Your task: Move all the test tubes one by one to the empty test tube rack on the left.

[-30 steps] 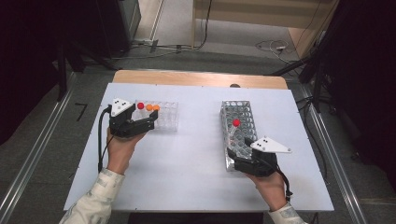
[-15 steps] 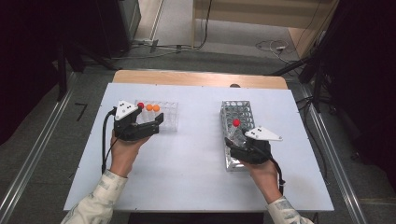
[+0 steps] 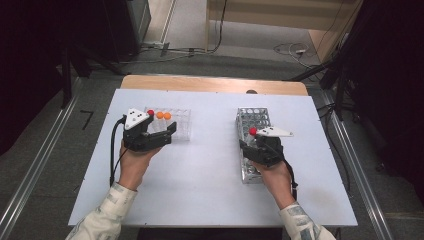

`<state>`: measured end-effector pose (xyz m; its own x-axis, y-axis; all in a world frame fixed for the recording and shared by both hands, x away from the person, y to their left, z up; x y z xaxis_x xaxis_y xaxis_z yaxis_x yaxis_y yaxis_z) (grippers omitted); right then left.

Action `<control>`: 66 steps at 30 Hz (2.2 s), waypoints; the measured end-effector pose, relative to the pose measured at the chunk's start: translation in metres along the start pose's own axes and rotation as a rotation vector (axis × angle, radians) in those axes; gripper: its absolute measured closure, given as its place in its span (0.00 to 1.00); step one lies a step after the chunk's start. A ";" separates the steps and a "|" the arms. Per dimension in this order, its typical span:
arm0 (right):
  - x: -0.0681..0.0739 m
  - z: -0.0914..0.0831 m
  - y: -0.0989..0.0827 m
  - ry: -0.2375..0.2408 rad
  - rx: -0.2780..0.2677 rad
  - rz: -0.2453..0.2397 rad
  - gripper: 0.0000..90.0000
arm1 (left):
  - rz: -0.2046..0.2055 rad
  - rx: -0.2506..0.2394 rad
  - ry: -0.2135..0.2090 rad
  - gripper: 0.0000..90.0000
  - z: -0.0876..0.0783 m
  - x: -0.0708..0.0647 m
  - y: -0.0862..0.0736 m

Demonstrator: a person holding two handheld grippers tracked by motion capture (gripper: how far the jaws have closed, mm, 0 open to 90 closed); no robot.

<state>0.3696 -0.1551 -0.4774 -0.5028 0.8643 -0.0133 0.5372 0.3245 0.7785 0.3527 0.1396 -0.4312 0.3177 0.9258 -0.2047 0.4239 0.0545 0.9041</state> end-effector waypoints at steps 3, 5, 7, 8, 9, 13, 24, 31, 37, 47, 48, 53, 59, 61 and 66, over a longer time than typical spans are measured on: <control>-0.002 0.002 0.003 -0.022 0.005 0.005 0.56 | -0.001 0.000 0.000 0.20 0.000 0.000 0.000; -0.003 0.004 0.003 -0.028 0.022 0.012 0.62 | -0.002 0.000 0.000 0.20 0.000 0.000 0.000; -0.003 0.005 0.004 -0.031 0.025 0.012 0.67 | -0.001 0.001 -0.001 0.20 0.000 0.000 0.000; -0.003 0.006 0.005 -0.028 0.027 0.015 0.69 | -0.001 0.000 -0.001 0.20 0.000 -0.001 0.000; -0.003 0.006 0.005 -0.026 0.031 0.015 0.70 | 0.000 0.002 -0.001 0.20 0.000 -0.001 -0.001; -0.004 0.009 0.006 -0.028 0.053 0.013 0.78 | 0.004 0.005 -0.006 0.20 0.000 -0.003 -0.001; -0.005 0.005 0.009 -0.033 0.023 0.016 0.79 | 0.006 0.006 -0.009 0.20 0.000 -0.004 -0.002; -0.005 -0.003 0.014 -0.032 -0.004 0.012 0.79 | 0.008 0.006 -0.009 0.20 0.000 -0.005 -0.002; -0.004 -0.014 0.020 -0.037 -0.033 0.001 0.79 | 0.010 0.007 -0.012 0.20 0.000 -0.005 -0.002; -0.002 -0.033 0.031 -0.040 -0.089 -0.013 0.79 | 0.010 0.003 -0.017 0.20 -0.001 -0.007 -0.001; -0.001 -0.036 0.032 -0.036 -0.096 -0.016 0.79 | 0.011 0.003 -0.019 0.20 -0.001 -0.007 -0.001; 0.005 -0.047 0.037 -0.021 -0.119 -0.030 0.79 | 0.013 0.002 -0.027 0.20 -0.002 -0.009 -0.001; 0.015 -0.053 0.039 0.008 -0.132 -0.048 0.79 | 0.013 0.001 -0.037 0.20 -0.003 -0.012 -0.001; 0.018 -0.054 0.040 0.016 -0.137 -0.054 0.79 | 0.013 0.000 -0.040 0.20 -0.003 -0.013 0.000; 0.027 -0.056 0.041 0.036 -0.142 -0.069 0.79 | 0.019 -0.001 -0.051 0.20 -0.004 -0.017 0.000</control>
<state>0.3395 -0.1399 -0.4107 -0.5606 0.8266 -0.0497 0.4003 0.3230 0.8576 0.3442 0.1254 -0.4262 0.3680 0.9066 -0.2066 0.4167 0.0378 0.9082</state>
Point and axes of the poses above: each handheld gripper's, and its own axes: z roughly forward along the jaws, y roughly out of its top, x roughly to its left, the point moved 7 cm from there along z, roughly forward along the jaws, and after that the axes turned 4 degrees about -z, right-handed, at the moved point
